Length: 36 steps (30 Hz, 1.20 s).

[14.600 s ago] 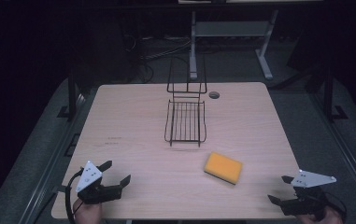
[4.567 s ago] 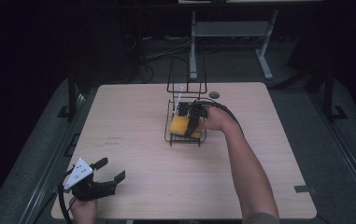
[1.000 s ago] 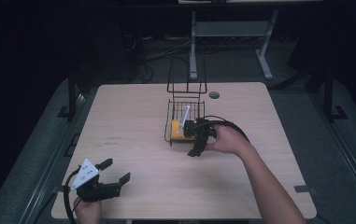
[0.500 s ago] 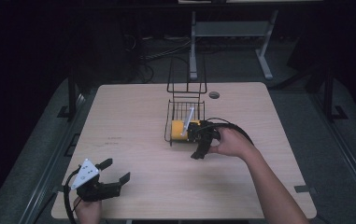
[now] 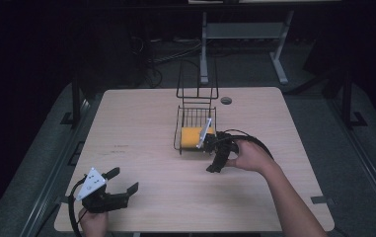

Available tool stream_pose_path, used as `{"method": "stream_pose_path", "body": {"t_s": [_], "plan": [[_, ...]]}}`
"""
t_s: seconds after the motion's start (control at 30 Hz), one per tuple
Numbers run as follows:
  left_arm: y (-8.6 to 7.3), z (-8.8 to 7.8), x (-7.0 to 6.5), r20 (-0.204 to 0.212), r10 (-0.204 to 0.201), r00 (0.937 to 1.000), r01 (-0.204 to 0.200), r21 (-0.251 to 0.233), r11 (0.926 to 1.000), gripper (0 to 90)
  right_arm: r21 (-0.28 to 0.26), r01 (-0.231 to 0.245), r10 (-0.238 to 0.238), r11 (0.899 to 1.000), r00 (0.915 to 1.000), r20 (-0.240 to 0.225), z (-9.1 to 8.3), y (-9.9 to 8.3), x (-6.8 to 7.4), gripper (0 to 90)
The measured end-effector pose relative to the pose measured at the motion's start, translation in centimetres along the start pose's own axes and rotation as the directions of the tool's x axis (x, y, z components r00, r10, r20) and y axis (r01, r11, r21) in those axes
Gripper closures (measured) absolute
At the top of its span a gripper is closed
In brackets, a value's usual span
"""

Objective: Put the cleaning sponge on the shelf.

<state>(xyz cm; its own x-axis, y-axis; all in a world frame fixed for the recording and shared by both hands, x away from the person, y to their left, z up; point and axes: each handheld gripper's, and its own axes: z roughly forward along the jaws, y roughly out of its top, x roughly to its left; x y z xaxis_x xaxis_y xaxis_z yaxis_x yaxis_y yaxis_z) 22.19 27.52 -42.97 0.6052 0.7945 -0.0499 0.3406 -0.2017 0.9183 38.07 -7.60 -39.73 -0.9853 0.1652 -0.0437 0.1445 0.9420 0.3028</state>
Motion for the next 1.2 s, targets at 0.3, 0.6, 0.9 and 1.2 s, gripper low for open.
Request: {"method": "stream_pose_path", "body": {"t_s": [0.3, 0.6, 0.9, 1.2], "plan": [[0.0, 0.1, -0.1, 0.003, 0.001, 1.0, -0.001, 0.001, 1.0, 12.9, -0.005, -0.017, 0.017, 1.0, 0.9999, 0.0, 0.2, -1.1, 0.4, 16.1], [0.0, 0.1, -0.2, 0.004, 0.004, 1.0, -0.004, 0.002, 1.0, 12.9, -0.007, -0.032, 0.032, 0.999, 0.9995, 0.003, -0.1, -1.9, 0.9, 16.1], [0.0, 0.1, -0.2, 0.005, 0.006, 1.0, -0.006, 0.002, 1.0, 13.0, -0.005, -0.029, 0.029, 1.0, 0.9995, 0.009, -0.5, -2.0, 1.2, 16.1], [0.0, 0.1, -0.4, 0.005, 0.008, 1.0, -0.008, 0.003, 1.0, 13.0, -0.021, -0.048, 0.048, 0.999, 0.9988, 0.003, -0.6, -3.1, 1.8, 16.2]]}}
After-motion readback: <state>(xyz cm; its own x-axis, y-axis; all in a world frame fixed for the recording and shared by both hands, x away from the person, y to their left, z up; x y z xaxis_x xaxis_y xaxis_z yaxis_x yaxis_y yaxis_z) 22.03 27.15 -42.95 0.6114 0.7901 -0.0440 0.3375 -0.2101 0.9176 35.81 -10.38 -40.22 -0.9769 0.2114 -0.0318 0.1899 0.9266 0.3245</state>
